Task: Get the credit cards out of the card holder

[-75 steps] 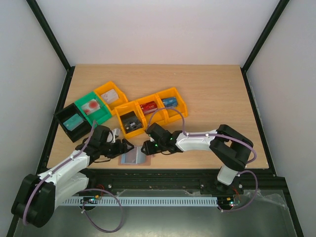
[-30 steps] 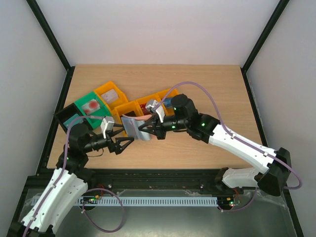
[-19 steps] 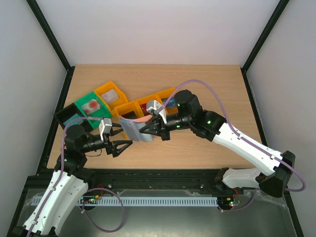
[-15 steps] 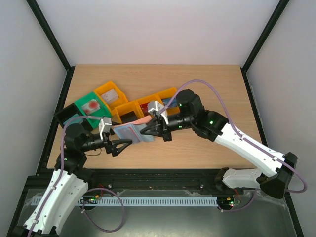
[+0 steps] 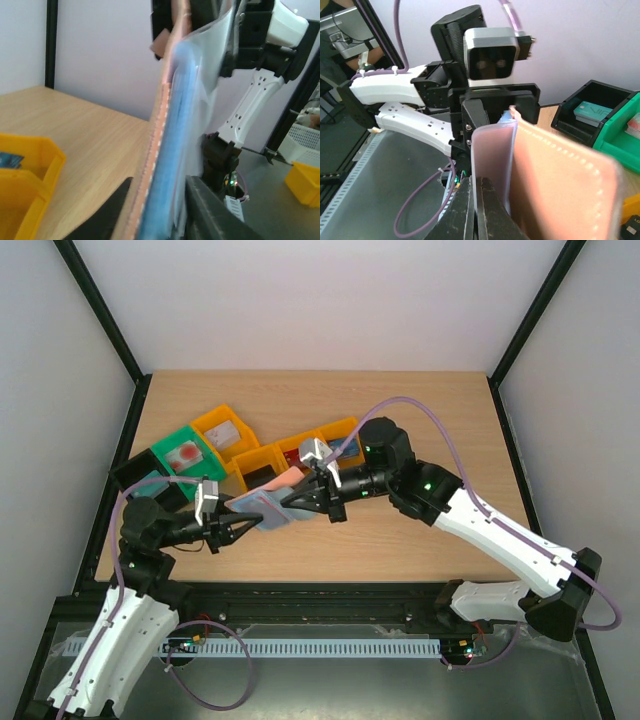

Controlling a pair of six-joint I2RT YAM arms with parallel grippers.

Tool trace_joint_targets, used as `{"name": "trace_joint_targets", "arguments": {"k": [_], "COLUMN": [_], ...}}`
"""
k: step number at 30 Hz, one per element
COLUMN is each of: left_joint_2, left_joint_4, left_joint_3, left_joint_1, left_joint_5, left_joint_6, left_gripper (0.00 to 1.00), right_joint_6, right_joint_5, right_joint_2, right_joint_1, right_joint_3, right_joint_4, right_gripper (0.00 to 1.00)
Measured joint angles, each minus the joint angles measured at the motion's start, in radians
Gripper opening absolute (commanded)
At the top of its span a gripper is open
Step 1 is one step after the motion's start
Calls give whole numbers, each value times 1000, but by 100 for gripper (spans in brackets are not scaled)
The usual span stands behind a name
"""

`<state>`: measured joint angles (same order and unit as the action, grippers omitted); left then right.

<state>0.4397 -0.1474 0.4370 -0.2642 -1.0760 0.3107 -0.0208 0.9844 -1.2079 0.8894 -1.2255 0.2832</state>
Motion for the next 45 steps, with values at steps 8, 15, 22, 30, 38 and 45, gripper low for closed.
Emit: {"name": "trace_joint_targets", "arguments": {"k": [8, 15, 22, 30, 38, 45], "left_joint_2": [-17, -26, -36, -29, -16, -15], "left_joint_4": [-47, 69, 194, 244, 243, 243], "left_joint_3": [-12, 0, 37, 76, 76, 80], "left_joint_1": [-6, -6, -6, -6, -6, -5], "left_joint_5": [24, 193, 184, 145, 143, 135], "left_joint_6": [48, -8, -216, -306, -285, -277], "left_gripper": [2, 2, 2, 2, 2, 2], "right_joint_6": [66, 85, -25, -135, -105, -45], "right_joint_5": [-146, -493, -480, -236, -211, -323], "right_joint_2": [-24, -21, -25, -77, -126, -128], "right_joint_1": [-7, -25, -29, -24, 49, 59], "right_joint_3": [1, 0, -43, -81, -64, -57], "right_joint_4": [-66, -53, 57, 127, 58, -17], "right_gripper": [27, 100, 99, 99, 67, 48]}}
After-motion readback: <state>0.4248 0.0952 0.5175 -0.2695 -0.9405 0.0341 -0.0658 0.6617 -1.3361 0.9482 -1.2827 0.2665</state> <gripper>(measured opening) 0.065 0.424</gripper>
